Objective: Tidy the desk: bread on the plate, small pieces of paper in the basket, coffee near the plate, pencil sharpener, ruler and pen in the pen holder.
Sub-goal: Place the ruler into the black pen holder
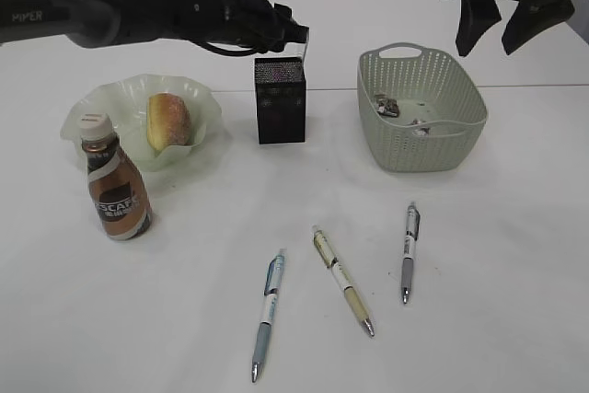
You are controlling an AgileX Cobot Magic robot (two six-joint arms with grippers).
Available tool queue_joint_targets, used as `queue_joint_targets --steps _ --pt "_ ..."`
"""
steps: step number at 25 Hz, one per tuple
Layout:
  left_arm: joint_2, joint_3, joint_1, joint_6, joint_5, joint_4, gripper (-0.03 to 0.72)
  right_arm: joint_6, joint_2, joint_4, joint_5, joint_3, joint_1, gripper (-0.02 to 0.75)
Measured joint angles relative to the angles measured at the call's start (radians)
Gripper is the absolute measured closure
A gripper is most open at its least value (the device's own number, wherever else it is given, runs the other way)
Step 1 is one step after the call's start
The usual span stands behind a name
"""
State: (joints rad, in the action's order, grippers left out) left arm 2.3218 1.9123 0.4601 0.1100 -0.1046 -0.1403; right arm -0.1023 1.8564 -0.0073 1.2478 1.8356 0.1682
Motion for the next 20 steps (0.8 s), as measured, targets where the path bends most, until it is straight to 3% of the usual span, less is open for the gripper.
queue_joint_targets --steps 20 --pt "-0.14 0.0 0.0 0.0 -0.143 0.017 0.327 -0.002 0.0 0.0 0.0 0.0 0.0 0.334"
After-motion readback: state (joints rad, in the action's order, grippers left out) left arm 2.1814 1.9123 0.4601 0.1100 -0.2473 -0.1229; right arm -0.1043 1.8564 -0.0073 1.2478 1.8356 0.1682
